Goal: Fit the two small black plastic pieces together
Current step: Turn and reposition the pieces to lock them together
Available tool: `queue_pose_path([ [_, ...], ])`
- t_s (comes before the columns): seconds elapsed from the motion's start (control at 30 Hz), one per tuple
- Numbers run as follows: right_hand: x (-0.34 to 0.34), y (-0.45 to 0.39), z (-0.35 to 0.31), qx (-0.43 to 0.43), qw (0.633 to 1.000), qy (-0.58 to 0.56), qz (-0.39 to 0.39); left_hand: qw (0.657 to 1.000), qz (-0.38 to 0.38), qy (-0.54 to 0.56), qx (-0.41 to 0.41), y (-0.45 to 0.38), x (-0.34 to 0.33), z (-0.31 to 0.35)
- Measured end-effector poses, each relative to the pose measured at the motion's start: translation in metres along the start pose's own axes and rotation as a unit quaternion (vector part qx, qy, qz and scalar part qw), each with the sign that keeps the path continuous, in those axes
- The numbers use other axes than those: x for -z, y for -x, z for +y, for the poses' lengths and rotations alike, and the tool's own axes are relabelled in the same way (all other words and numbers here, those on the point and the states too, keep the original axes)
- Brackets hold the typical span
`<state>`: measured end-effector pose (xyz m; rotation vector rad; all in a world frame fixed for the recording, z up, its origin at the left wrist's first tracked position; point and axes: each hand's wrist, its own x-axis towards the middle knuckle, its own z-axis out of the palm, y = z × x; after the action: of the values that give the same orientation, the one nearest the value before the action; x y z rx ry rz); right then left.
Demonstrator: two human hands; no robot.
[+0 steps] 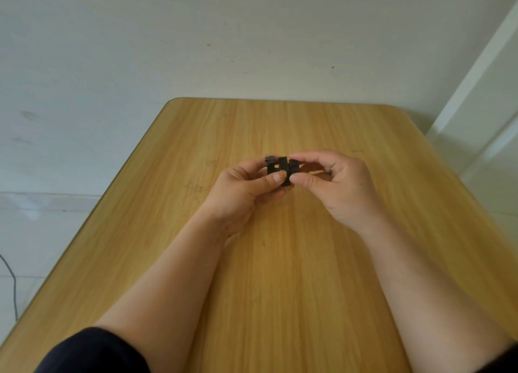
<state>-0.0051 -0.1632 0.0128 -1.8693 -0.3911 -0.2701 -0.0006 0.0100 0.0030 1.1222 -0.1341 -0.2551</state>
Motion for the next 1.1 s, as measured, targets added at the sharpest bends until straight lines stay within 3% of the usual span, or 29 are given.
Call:
queue_pose_path([
  [0.53,0.0015,-0.0016,-0.0028,-0.033,0.999,0.001,-0.003,0.992,-0.009,-0.102,-0.073,0.0008,-0.0030,-0.0058],
  [0.73,0.0057,-0.0039,-0.0001,-0.094,0.993,-0.064,-0.009,0.980,-0.006,-0.166,-0.107,0.0028,-0.0064,-0.0069],
  [1.1,0.0037,-0.0053,-0.0049,-0.200,0.969,-0.146,-0.018,0.979,-0.026,-0.167,-0.114,0.0057,-0.0074,-0.0073],
])
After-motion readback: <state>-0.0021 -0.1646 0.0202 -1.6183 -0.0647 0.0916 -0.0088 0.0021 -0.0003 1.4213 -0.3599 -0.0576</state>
